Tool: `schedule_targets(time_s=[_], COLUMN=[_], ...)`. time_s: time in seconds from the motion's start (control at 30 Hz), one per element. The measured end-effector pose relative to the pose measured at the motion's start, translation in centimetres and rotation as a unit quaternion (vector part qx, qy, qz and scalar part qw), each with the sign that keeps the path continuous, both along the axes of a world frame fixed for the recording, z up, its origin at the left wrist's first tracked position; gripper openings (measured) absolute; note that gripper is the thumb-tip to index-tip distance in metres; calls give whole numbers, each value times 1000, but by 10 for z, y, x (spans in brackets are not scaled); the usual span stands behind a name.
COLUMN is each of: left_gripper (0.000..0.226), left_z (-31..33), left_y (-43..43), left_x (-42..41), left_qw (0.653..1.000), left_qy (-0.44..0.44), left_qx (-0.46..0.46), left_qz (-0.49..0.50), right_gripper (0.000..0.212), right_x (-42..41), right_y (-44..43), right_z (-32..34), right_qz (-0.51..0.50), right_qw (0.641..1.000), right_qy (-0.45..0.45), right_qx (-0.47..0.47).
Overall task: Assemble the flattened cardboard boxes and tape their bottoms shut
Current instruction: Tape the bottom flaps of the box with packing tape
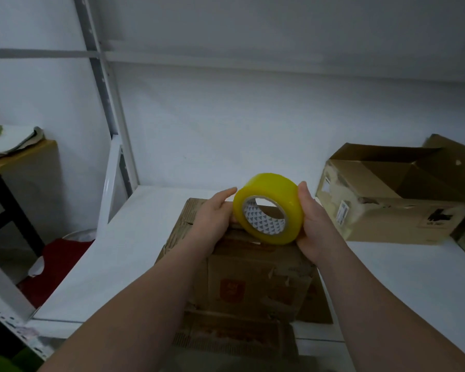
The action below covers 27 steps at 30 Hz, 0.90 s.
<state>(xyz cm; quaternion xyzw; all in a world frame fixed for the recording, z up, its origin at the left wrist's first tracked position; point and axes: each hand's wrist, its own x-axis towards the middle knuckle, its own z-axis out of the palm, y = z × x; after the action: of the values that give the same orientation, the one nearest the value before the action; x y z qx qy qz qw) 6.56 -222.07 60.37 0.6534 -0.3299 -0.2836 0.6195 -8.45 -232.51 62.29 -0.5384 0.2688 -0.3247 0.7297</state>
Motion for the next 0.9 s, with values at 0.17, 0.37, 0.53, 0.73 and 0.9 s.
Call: schedule_targets(time_s=[0.17,0.37,0.53,0.73,0.9], left_gripper=[34,31,39,47,60], left_z=[1,0,0,2,18], left_y=[2,-1,-4,-8,-4], left_x=[-3,-1,2,-6,-31], left_qw=[998,998,995,983,969], left_qy=[-30,-21,14,-130,-232], left_qx=[-17,13,19,96,-4], left_qz=[-49,53,101,88,81], right_gripper=[67,76,85,55,60], right_x=[6,12,25,25,19], right_y=[-8,1,16,25,22], right_z=[4,-7,-17,-19,-16], right_qz=[26,107,147,9,-72], right_qw=[1000,990,960,961,937], right_qy=[-10,-56,121,123,171], right_qx=[-12,-71,-206,-246,-297])
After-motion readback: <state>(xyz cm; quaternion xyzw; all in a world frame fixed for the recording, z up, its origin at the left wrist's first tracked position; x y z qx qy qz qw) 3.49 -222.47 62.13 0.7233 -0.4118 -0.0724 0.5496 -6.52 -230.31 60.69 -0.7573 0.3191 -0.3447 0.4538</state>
